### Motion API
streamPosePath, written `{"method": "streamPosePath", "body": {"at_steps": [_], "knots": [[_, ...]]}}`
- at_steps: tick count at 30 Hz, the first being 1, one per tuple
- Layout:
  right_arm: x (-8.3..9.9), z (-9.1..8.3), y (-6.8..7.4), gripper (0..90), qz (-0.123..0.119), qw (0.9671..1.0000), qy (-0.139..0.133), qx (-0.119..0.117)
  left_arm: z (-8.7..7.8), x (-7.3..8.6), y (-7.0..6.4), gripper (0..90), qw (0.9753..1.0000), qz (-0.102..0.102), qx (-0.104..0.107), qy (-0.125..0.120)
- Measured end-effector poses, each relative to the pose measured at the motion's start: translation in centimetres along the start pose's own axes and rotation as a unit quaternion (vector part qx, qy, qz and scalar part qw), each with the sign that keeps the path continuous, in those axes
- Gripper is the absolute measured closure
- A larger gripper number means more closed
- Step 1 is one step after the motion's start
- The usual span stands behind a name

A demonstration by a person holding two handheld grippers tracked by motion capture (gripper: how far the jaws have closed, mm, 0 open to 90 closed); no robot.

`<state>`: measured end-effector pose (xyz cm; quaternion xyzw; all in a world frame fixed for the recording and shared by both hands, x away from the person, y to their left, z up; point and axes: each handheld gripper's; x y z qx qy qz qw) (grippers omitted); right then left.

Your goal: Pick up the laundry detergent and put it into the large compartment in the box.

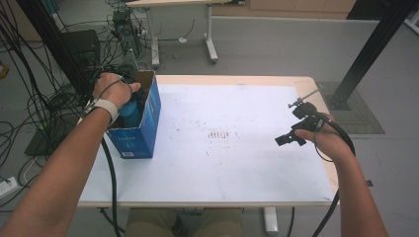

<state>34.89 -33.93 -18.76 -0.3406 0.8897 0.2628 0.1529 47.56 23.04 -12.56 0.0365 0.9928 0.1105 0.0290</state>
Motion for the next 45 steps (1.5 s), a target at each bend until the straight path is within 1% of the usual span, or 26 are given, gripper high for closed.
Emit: {"method": "streamPosePath", "body": {"at_steps": [5, 16, 23, 34, 39, 45], "knots": [[0.1, 0.0, 0.0, 8.3, 0.0, 1.0, 0.0, 0.0, 0.3, 0.0, 0.0, 37.5, 1.0, 0.002, 0.002, 0.0], [0.2, 0.0, -0.1, 8.3, 0.003, 1.0, 0.0, 0.001, 1.3, -0.2, -0.2, 37.5, 0.9999, 0.006, 0.003, 0.01], [0.2, 0.1, -0.2, 8.3, 0.002, 1.0, 0.0, 0.0, 1.7, -0.1, -0.4, 37.5, 0.9999, 0.003, 0.0, 0.01], [0.4, 0.1, -0.3, 8.3, 0.007, 1.0, 0.0, 0.0, 1.8, -0.1, -0.3, 37.5, 1.0, 0.004, 0.002, 0.008], [0.5, 0.1, -0.3, 8.3, 0.005, 1.0, -0.001, 0.0, 1.9, -0.1, -0.3, 37.5, 1.0, 0.004, 0.002, 0.006], [0.6, 0.1, -0.3, 8.3, 0.006, 1.0, -0.002, -0.001, 1.9, -0.2, -0.2, 37.4, 0.9999, 0.005, 0.002, 0.009]]}}
Point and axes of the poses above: each handheld gripper's, and its own axes: z roughly forward along the jaws, x roughly out of its underside, y roughly to its left, and after that the axes turned 14 degrees about -x, right-handed
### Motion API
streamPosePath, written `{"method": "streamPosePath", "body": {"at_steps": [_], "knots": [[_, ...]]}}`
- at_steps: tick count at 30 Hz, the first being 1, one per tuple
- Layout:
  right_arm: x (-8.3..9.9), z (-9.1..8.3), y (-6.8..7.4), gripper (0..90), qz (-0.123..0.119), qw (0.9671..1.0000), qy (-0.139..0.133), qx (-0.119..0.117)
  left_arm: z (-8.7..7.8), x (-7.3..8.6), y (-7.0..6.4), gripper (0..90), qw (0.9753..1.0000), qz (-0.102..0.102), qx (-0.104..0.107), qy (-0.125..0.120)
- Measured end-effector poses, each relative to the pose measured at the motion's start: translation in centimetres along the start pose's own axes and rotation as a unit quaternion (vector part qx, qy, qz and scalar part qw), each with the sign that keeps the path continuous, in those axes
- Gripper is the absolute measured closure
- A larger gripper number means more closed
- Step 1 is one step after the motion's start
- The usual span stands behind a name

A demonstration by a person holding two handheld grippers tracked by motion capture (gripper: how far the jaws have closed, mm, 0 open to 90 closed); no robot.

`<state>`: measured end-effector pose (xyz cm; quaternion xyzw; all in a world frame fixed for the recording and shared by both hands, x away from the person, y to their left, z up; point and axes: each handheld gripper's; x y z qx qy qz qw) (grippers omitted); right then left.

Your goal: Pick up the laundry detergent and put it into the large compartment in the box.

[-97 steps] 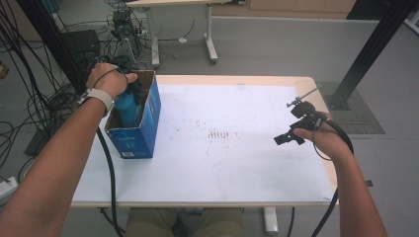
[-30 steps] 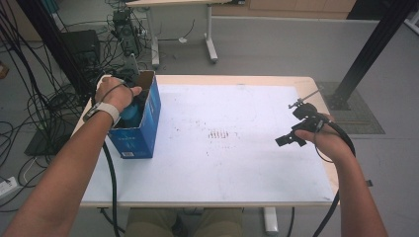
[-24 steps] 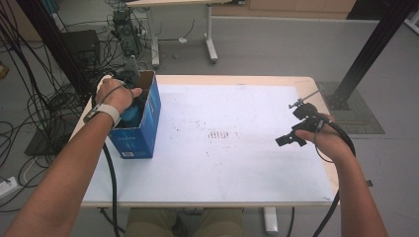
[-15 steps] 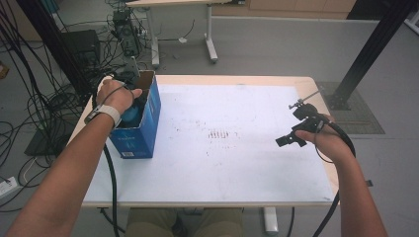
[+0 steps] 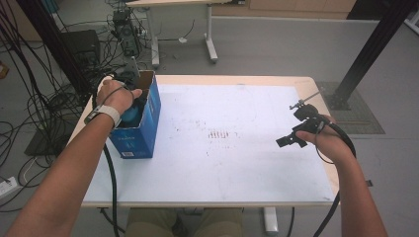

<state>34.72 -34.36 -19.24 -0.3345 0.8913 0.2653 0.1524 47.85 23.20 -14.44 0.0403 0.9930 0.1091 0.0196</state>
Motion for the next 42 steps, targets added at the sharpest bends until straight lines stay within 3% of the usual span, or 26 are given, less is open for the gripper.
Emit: {"method": "streamPosePath", "body": {"at_steps": [42], "knots": [[0.31, -0.11, -0.15, 8.3, 0.001, 1.0, -0.003, 0.0, 0.08, -0.18, -0.04, 37.4, 1.0, -0.002, 0.0, 0.004]]}}
Point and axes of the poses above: each handheld gripper's, and its own axes: z roughly forward along the jaws, x roughly out of its underside, y roughly to its left, and after that the axes turned 14 degrees about -x, right-handed
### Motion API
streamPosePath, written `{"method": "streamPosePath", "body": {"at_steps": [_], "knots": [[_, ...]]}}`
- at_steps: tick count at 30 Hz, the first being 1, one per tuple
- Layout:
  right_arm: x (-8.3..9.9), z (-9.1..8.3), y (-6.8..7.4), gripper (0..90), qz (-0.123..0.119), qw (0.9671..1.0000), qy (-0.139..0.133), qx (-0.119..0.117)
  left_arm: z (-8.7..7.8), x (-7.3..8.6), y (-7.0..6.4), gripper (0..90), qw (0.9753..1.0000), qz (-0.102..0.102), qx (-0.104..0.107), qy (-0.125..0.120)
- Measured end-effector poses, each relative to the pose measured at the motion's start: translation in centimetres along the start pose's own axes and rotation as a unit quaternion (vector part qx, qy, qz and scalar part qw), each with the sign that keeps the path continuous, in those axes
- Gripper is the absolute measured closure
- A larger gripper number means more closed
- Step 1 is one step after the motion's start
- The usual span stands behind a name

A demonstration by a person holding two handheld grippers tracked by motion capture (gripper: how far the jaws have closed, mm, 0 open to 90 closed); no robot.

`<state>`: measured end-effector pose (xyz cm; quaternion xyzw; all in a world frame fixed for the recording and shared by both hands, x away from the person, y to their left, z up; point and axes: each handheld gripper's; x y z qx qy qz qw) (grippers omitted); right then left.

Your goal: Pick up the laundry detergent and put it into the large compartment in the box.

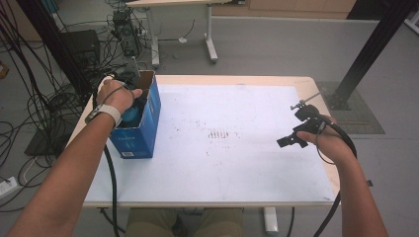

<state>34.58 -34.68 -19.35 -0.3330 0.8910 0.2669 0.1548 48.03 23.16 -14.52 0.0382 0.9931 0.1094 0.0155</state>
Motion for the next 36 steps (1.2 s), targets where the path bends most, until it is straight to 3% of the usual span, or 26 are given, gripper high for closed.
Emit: {"method": "streamPosePath", "body": {"at_steps": [36], "knots": [[0.08, 0.08, -0.1, 8.3, 0.001, 1.0, 0.001, 0.0, 0.04, -0.1, 0.04, 37.4, 1.0, 0.001, 0.0, 0.002]]}}
Point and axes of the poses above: each handheld gripper's, and its own axes: z roughly forward along the jaws, x roughly out of its underside, y roughly to its left, and after that the axes turned 14 degrees about -x, right-handed
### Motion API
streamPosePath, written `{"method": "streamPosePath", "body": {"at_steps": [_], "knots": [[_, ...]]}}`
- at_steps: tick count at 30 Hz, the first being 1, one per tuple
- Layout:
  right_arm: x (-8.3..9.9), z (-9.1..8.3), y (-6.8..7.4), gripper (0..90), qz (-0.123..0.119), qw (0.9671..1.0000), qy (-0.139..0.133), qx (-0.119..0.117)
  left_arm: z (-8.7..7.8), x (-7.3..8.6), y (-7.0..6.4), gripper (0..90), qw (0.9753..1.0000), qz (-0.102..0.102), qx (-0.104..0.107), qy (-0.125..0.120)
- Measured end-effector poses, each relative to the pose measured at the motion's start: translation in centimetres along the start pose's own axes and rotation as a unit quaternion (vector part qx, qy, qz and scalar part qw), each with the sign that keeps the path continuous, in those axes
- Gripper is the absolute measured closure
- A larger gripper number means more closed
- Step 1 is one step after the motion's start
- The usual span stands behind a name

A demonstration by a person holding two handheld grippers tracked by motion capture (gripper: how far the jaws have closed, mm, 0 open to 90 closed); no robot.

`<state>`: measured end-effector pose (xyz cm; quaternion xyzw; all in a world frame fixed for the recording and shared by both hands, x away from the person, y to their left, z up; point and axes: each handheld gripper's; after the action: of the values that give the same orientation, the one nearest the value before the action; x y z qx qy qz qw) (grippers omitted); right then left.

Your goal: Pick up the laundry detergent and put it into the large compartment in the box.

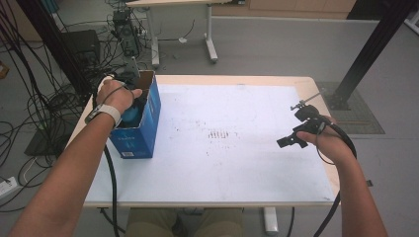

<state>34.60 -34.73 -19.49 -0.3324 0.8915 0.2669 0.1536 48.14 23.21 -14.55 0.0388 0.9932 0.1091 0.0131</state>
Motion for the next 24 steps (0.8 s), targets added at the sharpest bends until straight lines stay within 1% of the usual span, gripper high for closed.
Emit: {"method": "streamPosePath", "body": {"at_steps": [24], "knots": [[-0.28, -0.02, 0.18, 8.3, -0.001, 1.0, 0.002, 0.001, 0.1, 0.12, 0.28, 37.4, 1.0, -0.001, 0.003, -0.003]]}}
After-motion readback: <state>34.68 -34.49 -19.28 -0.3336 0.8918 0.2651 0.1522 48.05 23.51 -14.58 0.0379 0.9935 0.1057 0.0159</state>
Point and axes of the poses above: each handheld gripper's, and its own axes: z roughly forward along the jaws, x roughly out of its underside, y roughly to its left, and after that the axes turned 14 degrees about -x, right-handed
